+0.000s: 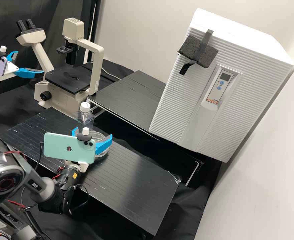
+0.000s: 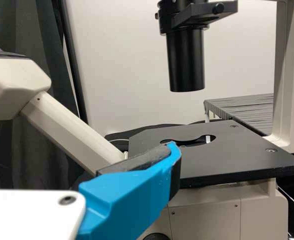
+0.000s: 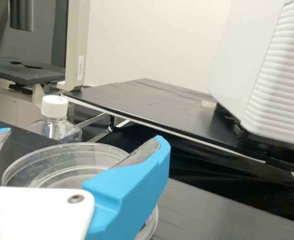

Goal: Close the petri dish lid.

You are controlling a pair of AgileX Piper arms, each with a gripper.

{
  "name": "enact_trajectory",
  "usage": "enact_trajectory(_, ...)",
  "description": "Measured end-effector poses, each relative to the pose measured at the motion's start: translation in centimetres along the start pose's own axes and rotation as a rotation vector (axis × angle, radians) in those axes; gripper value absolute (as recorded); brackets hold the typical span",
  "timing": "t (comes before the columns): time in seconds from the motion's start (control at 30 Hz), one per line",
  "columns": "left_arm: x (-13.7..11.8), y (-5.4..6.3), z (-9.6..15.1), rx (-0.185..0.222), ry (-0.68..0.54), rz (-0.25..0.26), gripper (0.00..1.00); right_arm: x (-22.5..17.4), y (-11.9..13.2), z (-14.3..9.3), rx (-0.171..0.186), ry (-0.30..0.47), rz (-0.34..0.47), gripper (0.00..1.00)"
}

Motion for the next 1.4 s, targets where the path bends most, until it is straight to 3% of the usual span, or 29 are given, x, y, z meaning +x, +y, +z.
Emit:
enact_trajectory(0.27,0.0,0.0,0.0,0.0,0.0,0.0,1.0,-0.9,0.9,1.4,-0.022,-0.06,0.023,0.0)
enact_trajectory(0.5,0.0,0.0,0.0,0.0,0.0,0.0,1.0,-1.5,1.4,1.8,-0.002,-0.095,0.052,0.0)
enact_trajectory(0.53,0.0,0.0,0.0,0.0,0.0,0.0,1.0,-1.5,1.4,1.8,0.0,-0.095,0.052,1.0)
enact_trajectory(0.77,0.0,0.0,0.0,0.0,0.0,0.0,1.0,-1.5,1.4,1.8,0.0,-0.097,0.05,1.0)
enact_trajectory(1.07,0.0,0.0,0.0,0.0,0.0,0.0,1.0,-2.0,1.8,1.5,0.053,-0.095,0.054,1.0)
enact_trajectory(1.27,0.0,0.0,0.0,0.0,0.0,0.0,1.0,-2.9,2.9,0.3,0.061,-0.076,0.133,1.0)
enact_trajectory(1.4,0.0,0.0,0.0,0.0,0.0,0.0,1.0,-3.5,3.7,-0.2,0.095,-0.069,0.196,1.0)
